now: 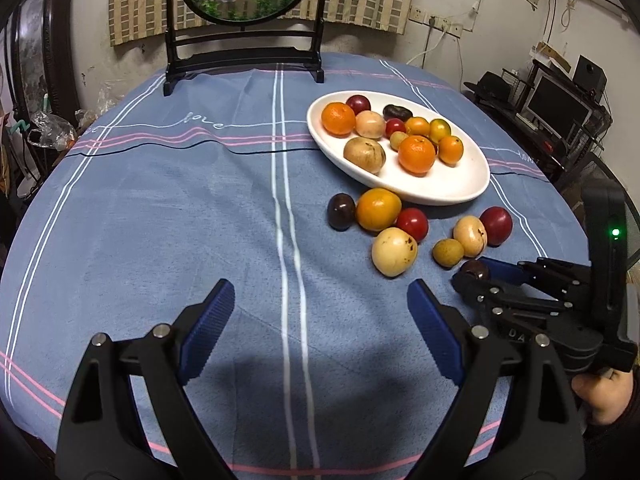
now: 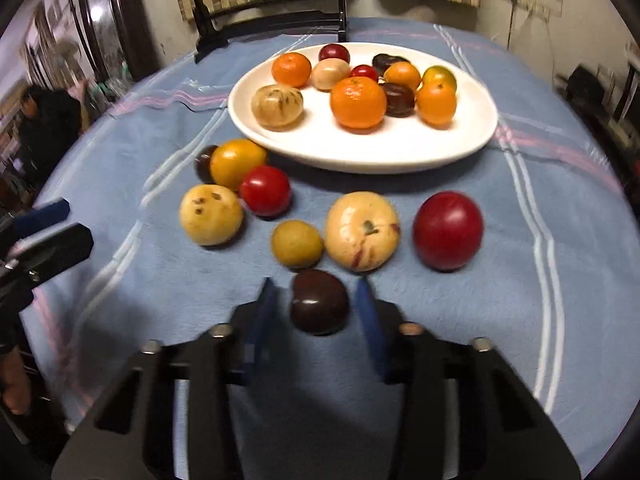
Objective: Organize fruits
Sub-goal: 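Grasp a dark brown round fruit with the right gripper, then grasp a spotted pale yellow fruit with the left gripper while the right holds the dark fruit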
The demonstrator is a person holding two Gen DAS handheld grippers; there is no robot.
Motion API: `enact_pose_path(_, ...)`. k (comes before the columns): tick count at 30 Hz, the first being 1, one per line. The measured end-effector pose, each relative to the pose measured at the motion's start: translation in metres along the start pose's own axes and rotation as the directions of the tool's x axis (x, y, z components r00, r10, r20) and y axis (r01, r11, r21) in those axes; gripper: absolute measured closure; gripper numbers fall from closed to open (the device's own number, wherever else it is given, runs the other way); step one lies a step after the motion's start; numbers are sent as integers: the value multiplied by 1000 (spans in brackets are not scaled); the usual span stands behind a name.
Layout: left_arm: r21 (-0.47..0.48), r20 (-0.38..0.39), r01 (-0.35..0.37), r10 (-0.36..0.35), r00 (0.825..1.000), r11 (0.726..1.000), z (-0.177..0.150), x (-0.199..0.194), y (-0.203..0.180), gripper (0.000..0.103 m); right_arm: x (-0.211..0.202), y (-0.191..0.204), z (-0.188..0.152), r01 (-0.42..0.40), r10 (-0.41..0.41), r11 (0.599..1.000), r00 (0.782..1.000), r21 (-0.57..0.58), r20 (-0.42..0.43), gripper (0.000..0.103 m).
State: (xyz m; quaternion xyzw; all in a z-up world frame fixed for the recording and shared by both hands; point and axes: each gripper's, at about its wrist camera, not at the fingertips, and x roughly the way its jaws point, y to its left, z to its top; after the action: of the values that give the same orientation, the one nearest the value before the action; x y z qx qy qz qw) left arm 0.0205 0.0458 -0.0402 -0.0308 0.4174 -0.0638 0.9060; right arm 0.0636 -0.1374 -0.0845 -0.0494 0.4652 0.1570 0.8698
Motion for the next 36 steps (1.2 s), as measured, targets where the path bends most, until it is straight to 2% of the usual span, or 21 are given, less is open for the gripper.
enact_pose_path(2, 19, -4, 1, -1, 1000, 1000, 2, 5, -6, 13, -7, -6, -5, -23, 22, 999, 1000, 25, 8, 73)
enact_pose_path(9, 91, -13, 7, -5, 1000, 996, 11, 34, -34, 13, -37, -33, -30, 2, -6, 998, 999, 67, 46, 73)
enact_pose_path(13, 126, -38, 14, -10, 999, 992, 15, 52, -50, 14, -41, -45, -36, -16, 11, 996, 998, 92, 54, 73)
enact_pose_path(15, 135, -63, 16, -8, 998, 991, 16, 63, -56, 19, -41, -50, -39, -33, 27, 994, 998, 102, 54, 73)
enact_pose_path(18, 143, -97, 21, -7, 995, 989, 17, 76, -60, 34, -39, -54, -44, -75, 70, 991, 996, 113, 50, 73)
enact_pose_path(19, 142, -107, 24, -8, 994, 990, 17, 80, -60, 45, -37, -54, -45, -84, 79, 990, 996, 115, 45, 73)
enact_pose_path(21, 148, -109, 25, -9, 994, 989, 16, 85, -61, 53, -36, -53, -46, -87, 83, 990, 996, 109, 44, 73)
enact_pose_path(22, 152, -105, 36, -20, 994, 988, 16, 85, -61, 65, -36, -52, -47, -88, 84, 990, 995, 108, 44, 73)
enact_pose_path(26, 120, -107, 64, -51, 993, 991, 15, 80, -59, 66, -38, -52, -48, -88, 84, 990, 995, 106, 45, 73)
enact_pose_path(36, 146, -80, 156, -145, 986, 977, -1, 37, -67, 66, -44, -42, -45, -75, 70, 992, 996, 99, 52, 73)
